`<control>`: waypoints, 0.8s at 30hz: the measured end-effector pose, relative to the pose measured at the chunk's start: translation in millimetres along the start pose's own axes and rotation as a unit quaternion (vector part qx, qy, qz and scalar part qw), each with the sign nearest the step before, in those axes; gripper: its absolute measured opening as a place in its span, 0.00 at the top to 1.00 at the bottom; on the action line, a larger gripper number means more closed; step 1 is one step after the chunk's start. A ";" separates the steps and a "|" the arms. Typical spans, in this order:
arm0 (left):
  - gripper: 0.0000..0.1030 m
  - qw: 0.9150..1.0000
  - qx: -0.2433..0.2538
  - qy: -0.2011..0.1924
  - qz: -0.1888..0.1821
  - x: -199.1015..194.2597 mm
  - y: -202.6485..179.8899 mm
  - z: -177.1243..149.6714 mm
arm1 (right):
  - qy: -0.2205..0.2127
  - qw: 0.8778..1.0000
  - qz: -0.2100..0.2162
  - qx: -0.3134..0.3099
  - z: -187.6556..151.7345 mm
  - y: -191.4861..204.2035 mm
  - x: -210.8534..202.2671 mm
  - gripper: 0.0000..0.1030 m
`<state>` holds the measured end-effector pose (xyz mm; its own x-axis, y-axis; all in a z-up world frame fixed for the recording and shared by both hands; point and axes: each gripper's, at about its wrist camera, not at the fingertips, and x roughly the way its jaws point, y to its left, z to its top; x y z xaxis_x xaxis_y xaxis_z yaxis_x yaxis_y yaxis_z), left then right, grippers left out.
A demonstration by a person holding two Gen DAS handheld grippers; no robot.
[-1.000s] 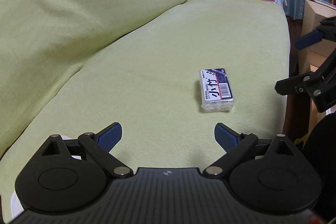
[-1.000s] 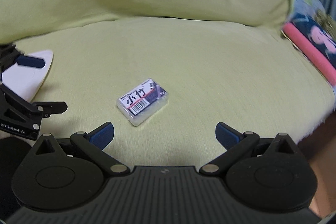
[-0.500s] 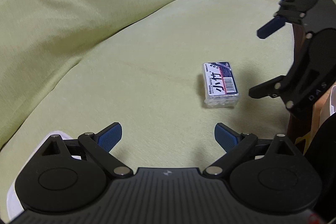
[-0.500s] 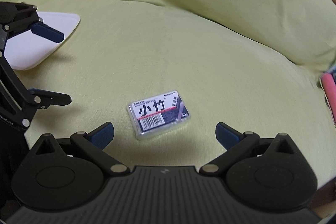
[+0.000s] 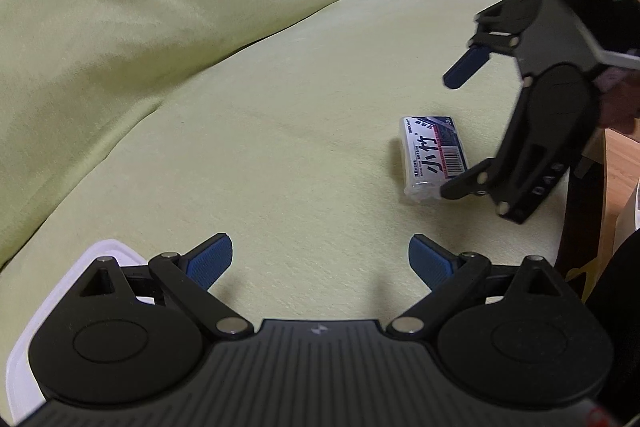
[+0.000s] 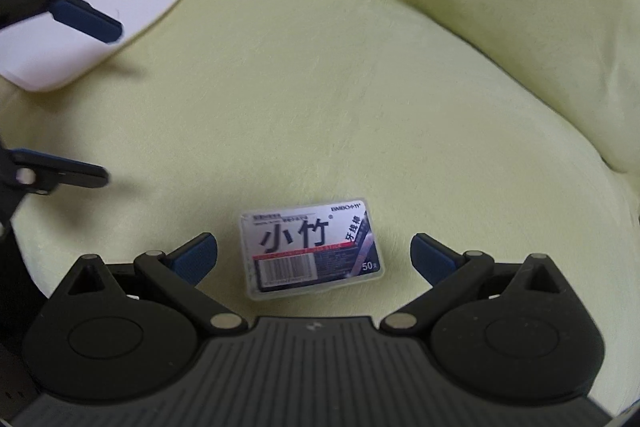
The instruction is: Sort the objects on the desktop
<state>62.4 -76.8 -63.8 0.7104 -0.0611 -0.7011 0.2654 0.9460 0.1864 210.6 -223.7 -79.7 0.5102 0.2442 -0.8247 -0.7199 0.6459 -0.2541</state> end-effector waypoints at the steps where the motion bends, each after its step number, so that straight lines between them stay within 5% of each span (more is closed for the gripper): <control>1: 0.06 1.000 0.001 0.000 0.000 0.2 0.2 -0.3 | 0.004 1.000 0.003 0.001 0.1 -1.7 3.3 0.02; 11: 0.06 1.000 -0.007 0.001 -0.007 1.0 6.8 -1.6 | 0.026 0.999 0.027 -0.016 0.2 3.8 26.0 0.09; 20: 0.06 1.000 -0.008 0.002 -0.011 1.5 7.3 -3.1 | 0.028 0.998 0.013 0.056 -4.5 1.9 20.7 0.15; 24: 0.06 1.000 -0.008 0.001 -0.011 0.1 8.7 -3.4 | 0.041 0.989 0.026 0.136 -9.0 -3.7 11.2 0.15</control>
<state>62.5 -67.4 -64.6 0.7034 -0.0809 -0.7062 0.2694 0.9497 0.1596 214.7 -229.9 -92.6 0.4268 0.2303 -0.8745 -0.5850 0.8077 -0.0728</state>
